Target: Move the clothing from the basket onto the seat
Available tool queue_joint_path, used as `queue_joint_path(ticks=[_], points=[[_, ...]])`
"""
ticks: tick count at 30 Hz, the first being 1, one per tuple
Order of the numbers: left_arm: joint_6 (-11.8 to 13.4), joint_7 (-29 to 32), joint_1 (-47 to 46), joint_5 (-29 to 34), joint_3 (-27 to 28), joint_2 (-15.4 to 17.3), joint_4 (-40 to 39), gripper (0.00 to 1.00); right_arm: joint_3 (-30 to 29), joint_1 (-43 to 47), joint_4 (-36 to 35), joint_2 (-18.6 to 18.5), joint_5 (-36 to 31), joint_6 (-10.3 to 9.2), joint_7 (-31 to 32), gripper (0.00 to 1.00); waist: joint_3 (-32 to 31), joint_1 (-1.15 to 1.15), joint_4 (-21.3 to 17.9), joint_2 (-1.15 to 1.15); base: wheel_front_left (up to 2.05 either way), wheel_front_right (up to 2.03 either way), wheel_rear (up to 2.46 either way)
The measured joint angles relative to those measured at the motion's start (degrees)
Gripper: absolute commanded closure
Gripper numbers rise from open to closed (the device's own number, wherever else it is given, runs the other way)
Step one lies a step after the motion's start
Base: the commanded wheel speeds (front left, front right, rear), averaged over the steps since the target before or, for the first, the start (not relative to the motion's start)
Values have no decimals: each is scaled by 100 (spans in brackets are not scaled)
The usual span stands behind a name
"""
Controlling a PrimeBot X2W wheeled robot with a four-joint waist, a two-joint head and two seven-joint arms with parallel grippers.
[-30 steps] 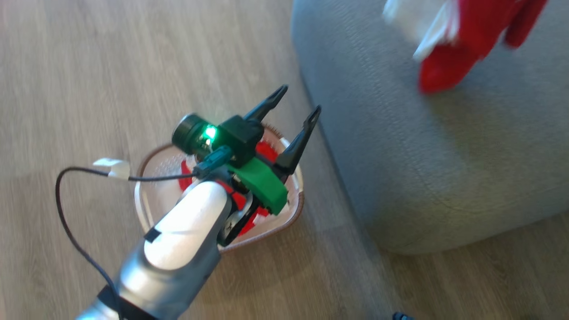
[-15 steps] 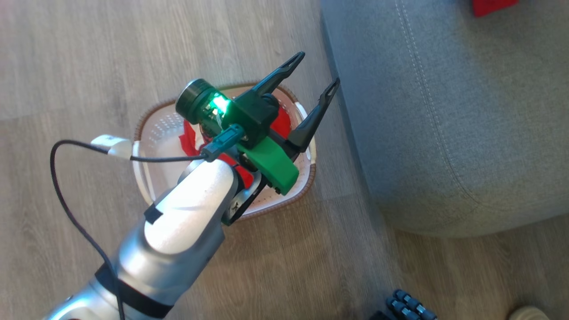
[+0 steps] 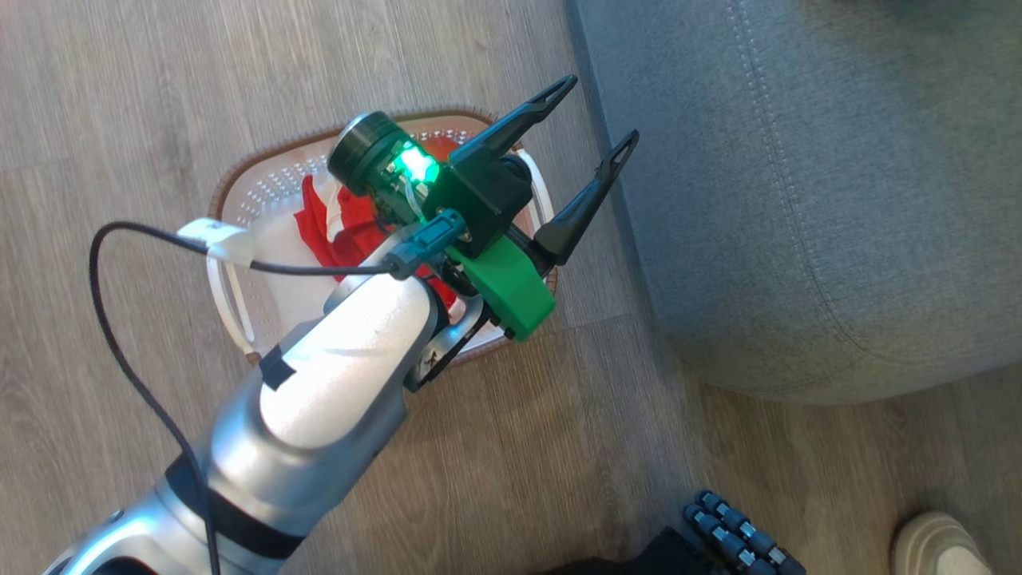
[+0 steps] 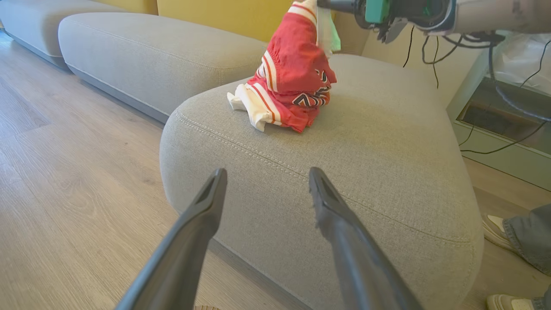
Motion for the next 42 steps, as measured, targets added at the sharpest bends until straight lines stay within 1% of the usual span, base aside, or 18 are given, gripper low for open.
queue_joint_path(ticks=[1,5,11,12,13,14,15,18,23,27,32,37,39,42], points=[[0,0,0,0,0,0,0,0,0,0,0,0,0,0,0,100,0,0,0,0,0,0,0],[1,47,-4,0,-15,20,-89,0,64,78,410,130,0,0,-26,100,126,0,27,0,0,0,0],[3,73,-30,0,-40,26,-151,0,167,81,634,278,-10,0,-22,100,193,0,63,0,0,0,0],[5,73,-40,1,-40,29,-151,0,175,81,656,291,-10,0,-22,85,198,0,72,0,0,0,0],[7,73,-47,0,-42,33,-151,0,180,81,673,292,-15,0,-22,64,198,0,80,0,0,0,0],[8,73,-53,0,-43,40,-151,0,186,81,691,292,-36,0,-22,16,191,0,87,0,0,0,0],[8,71,-54,0,-43,42,-151,0,192,81,709,291,-54,0,-22,0,180,0,92,0,0,0,0],[27,65,-54,-2,-46,46,-143,0,248,81,753,291,-109,0,-22,0,129,0,101,0,0,0,0],[73,19,-44,-36,-37,58,-42,0,622,88,756,312,-220,0,-29,0,-24,0,60,0,0,0,0],[110,-69,38,-146,-14,68,26,0,1009,268,565,342,-171,0,-40,0,-197,0,11,0,0,0,0],[240,-185,227,-238,97,87,122,0,1592,554,22,332,143,0,-46,0,-471,0,-32,0,0,0,0],[330,-324,461,-421,213,91,242,0,2160,720,-661,220,584,0,-54,0,-804,0,13,0,0,0,0],[365,-378,626,-534,355,76,342,0,2301,933,-1011,87,821,0,-54,0,-1029,0,102,0,0,0,0],[426,-438,815,-637,501,51,438,0,2307,1222,-1311,-47,977,0,-54,0,-1272,0,248,0,0,0,0]])
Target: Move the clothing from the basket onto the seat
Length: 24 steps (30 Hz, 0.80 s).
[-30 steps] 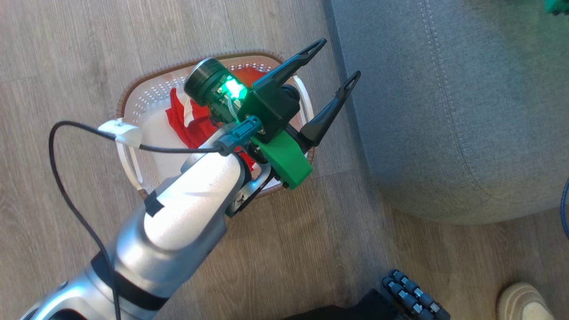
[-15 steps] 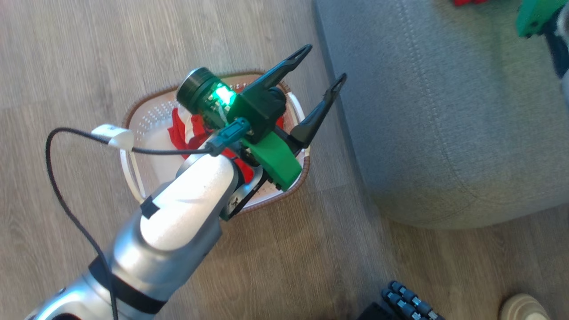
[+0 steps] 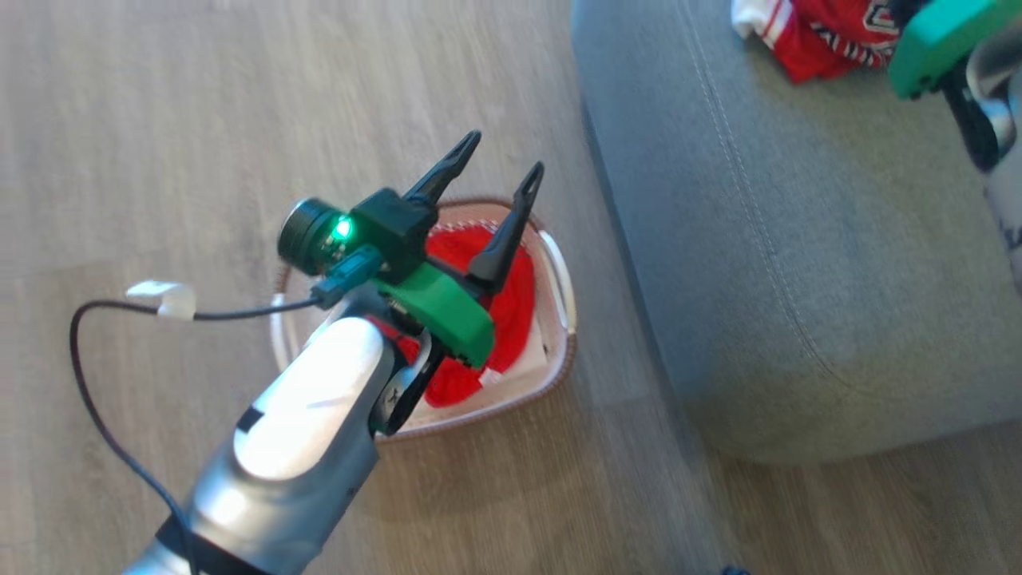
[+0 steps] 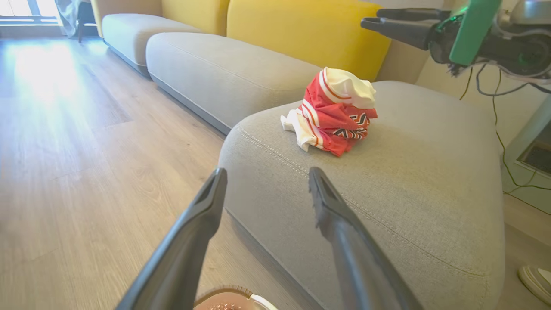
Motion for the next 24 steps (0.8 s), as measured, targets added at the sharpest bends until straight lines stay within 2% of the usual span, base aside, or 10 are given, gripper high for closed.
queue_joint_path(ticks=[3,9,20,21,24], points=[[59,-29,213,-59,199,-3,89,0,-122,339,-279,-90,8,0,0,0,-240,0,188,0,0,0,0],[287,-35,817,-92,809,99,35,0,-706,1123,-862,52,-92,0,0,0,-727,0,565,0,0,0,0],[486,-36,2135,223,2060,211,-355,0,-2079,2936,-2115,960,-831,0,0,0,-1297,0,1195,0,0,0,0],[486,-36,2135,223,2060,211,-355,0,-2079,2936,-2115,960,-831,0,0,0,-1297,0,1195,0,0,0,0],[487,-36,2456,337,2321,220,-444,0,-2315,3446,-2469,1258,-1051,-1,1,0,-1395,0,1311,0,0,0,0]])
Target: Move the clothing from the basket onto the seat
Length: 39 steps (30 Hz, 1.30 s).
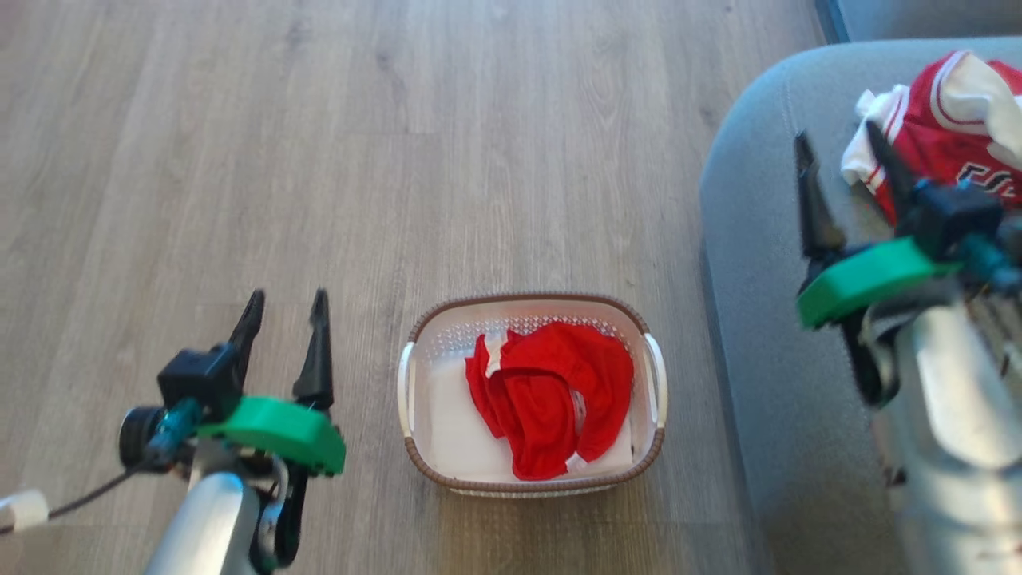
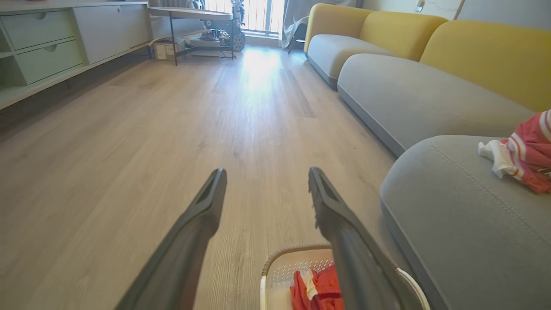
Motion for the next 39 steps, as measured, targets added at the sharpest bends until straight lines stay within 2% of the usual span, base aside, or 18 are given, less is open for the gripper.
queue_joint_path(ticks=[7,16,20,39], points=[[-12,1,686,240,475,-57,-193,0,-200,1093,-847,492,-185,1,9,0,-177,0,155,0,0,0,0],[-149,1,1274,514,939,-134,-366,0,-189,2118,-1517,548,-19,0,101,0,-324,0,168,0,0,0,0],[-218,1,1449,576,1062,-250,-393,0,-191,2388,-1664,555,225,0,193,0,-411,0,155,0,0,0,0],[-468,1,1499,890,1088,-423,-167,0,-194,2624,-1679,569,231,0,446,0,-515,0,98,-1,0,0,0]])
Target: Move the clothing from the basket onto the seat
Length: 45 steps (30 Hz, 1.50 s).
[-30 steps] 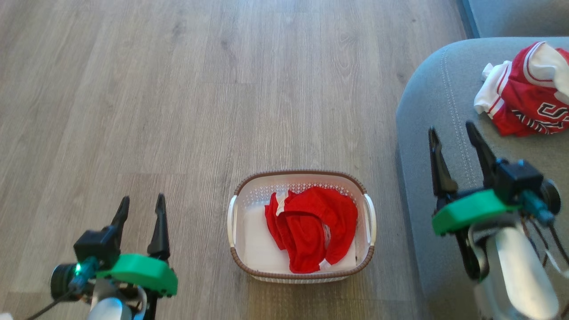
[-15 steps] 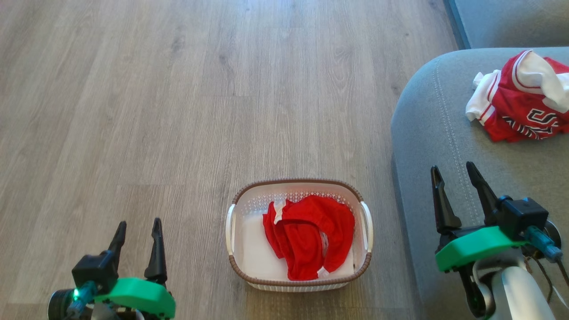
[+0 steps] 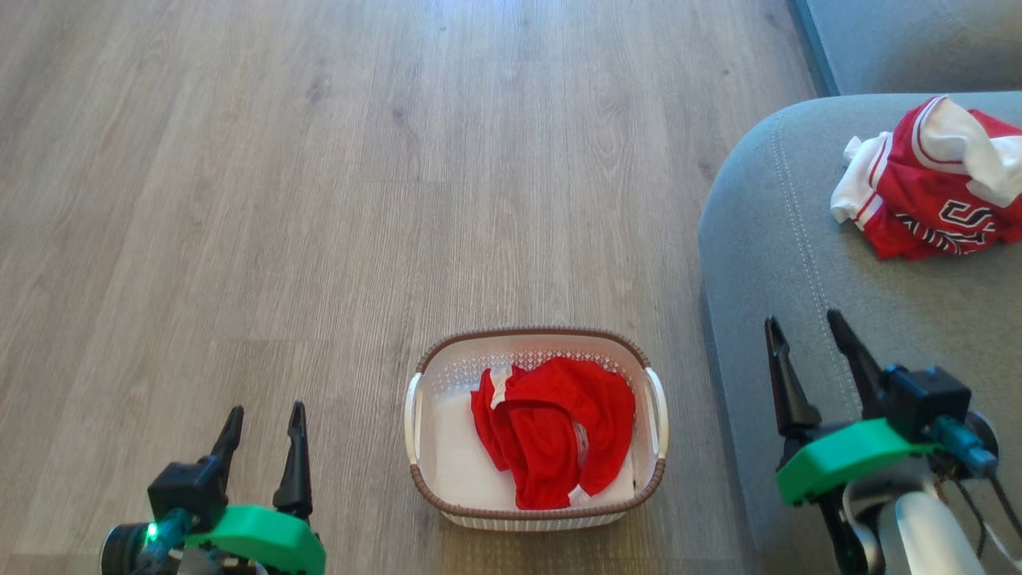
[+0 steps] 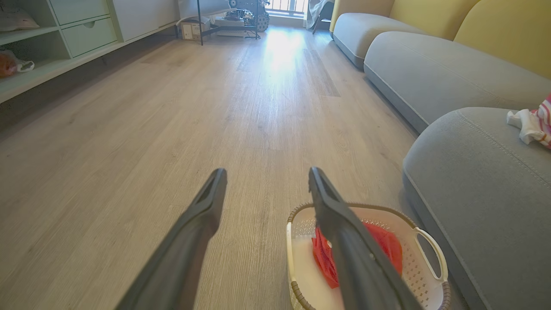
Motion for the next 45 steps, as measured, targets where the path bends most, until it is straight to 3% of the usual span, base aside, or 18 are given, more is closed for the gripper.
queue_joint_path(ticks=[33,38,45], points=[[-194,0,-10,207,153,-156,-42,0,52,164,155,3,47,0,24,0,37,0,7,0,0,0,0],[-254,0,-213,292,104,-156,18,0,37,120,70,4,46,0,-19,0,251,0,-2,0,0,0,0],[-456,0,-1246,458,-240,-163,402,0,-8,-608,-237,4,-101,0,-115,0,988,0,-74,0,0,0,0]])
